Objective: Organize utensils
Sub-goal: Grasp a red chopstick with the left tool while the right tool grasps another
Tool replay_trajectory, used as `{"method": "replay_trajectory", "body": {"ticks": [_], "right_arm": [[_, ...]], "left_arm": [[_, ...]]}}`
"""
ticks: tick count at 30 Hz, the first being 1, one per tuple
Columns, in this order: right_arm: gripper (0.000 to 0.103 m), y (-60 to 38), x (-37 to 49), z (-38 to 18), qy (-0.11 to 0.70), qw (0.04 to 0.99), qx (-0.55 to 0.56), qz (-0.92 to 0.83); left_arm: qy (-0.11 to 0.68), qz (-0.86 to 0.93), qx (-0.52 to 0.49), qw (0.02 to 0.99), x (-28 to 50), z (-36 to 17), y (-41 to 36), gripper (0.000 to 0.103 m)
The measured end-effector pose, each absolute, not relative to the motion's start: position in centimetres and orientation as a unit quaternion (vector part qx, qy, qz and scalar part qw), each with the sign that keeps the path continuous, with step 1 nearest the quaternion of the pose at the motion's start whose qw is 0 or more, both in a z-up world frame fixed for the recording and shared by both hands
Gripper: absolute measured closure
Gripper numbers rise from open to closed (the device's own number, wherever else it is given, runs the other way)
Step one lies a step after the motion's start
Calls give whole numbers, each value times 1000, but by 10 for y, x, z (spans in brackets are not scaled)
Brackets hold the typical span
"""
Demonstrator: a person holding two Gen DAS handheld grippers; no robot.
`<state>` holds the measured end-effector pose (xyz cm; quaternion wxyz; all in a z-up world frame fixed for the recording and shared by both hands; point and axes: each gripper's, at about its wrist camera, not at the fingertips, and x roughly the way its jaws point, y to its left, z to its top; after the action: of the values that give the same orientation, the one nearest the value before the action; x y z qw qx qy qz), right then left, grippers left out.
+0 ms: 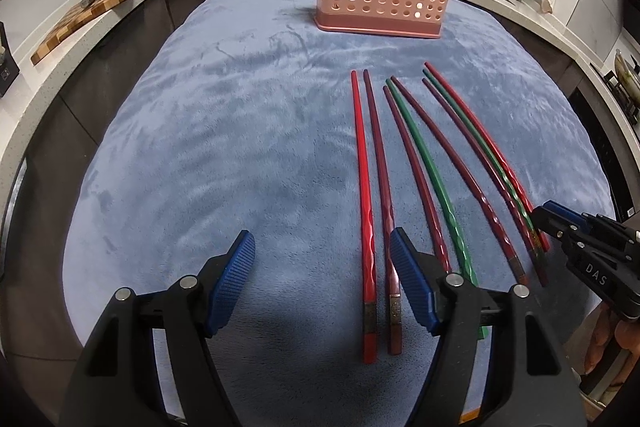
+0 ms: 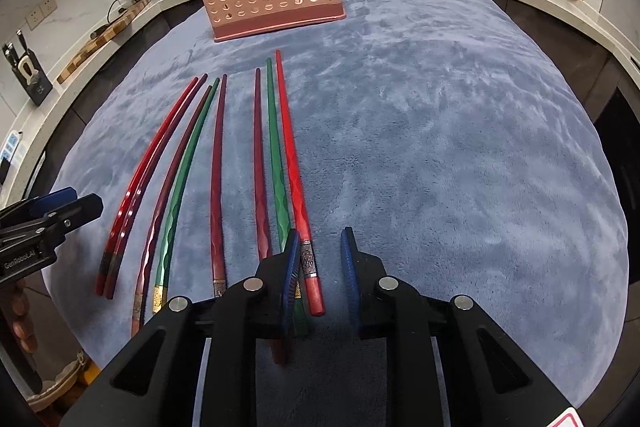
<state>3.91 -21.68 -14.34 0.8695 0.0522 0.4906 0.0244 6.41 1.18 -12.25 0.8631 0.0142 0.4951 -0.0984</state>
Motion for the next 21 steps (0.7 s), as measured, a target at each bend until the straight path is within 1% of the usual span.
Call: {"method": "replay_trajectory", "body": {"ticks": [21], "right_arm": [[85, -211, 38, -142, 492, 869, 49, 33]], "left_arm": [[500, -107, 12, 860, 61, -128, 9, 37]]}}
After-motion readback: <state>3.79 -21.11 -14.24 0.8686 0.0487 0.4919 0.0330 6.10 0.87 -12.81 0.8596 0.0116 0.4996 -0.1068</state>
